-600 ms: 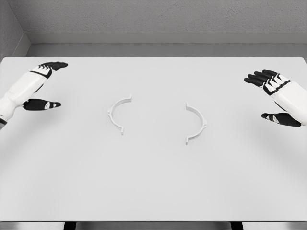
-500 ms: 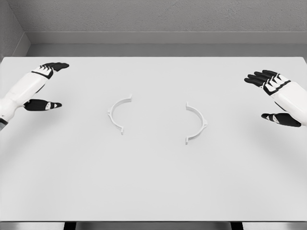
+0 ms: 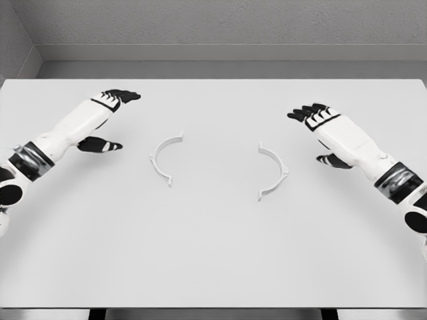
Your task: Assemble PVC drainage pipe clamps
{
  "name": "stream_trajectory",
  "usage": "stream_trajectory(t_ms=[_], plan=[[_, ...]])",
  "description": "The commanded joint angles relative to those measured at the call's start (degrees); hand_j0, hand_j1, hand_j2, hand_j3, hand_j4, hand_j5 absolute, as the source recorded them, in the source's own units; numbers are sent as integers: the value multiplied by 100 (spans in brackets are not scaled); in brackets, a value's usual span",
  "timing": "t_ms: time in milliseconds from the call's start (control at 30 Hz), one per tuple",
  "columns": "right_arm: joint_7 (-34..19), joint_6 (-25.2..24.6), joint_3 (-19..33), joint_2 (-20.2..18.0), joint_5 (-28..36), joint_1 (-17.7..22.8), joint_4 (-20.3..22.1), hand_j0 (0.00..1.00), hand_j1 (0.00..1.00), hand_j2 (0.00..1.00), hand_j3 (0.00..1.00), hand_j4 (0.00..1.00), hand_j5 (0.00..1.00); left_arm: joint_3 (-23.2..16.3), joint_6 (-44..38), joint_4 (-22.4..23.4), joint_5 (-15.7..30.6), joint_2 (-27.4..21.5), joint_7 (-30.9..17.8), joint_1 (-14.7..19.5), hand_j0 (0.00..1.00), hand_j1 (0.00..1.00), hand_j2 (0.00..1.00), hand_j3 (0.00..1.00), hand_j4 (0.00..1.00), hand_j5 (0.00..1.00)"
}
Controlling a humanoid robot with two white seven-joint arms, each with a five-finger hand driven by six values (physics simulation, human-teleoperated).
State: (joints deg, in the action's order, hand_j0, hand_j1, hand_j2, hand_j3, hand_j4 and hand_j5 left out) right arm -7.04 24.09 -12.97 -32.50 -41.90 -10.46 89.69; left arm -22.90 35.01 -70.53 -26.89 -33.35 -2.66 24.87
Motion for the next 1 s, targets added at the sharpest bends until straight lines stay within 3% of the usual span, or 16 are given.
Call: stream_trajectory(t_ms=[0, 233, 600, 967], plan=[[1, -150, -241, 112, -99, 0, -101, 100, 100, 100, 100, 100, 100, -197, -1, 206, -45, 162, 3, 26, 100, 100, 100, 100, 100, 100], [-17, -132, -399, 77, -116, 53, -39, 100, 100, 100, 100, 100, 100, -267, -1, 338, -54, 276, 3, 106, 100, 100, 100, 100, 100, 100], [-131, -150, -443, 121, -134, 9, -39, 100, 100, 100, 100, 100, 100, -382, -1, 1041, -54, 602, 3, 457, 100, 100, 100, 100, 100, 100], [-228, -185, -548, 235, -160, -97, -57, 100, 100, 100, 100, 100, 100, -469, -1, 1041, -54, 698, 3, 457, 100, 100, 100, 100, 100, 100]])
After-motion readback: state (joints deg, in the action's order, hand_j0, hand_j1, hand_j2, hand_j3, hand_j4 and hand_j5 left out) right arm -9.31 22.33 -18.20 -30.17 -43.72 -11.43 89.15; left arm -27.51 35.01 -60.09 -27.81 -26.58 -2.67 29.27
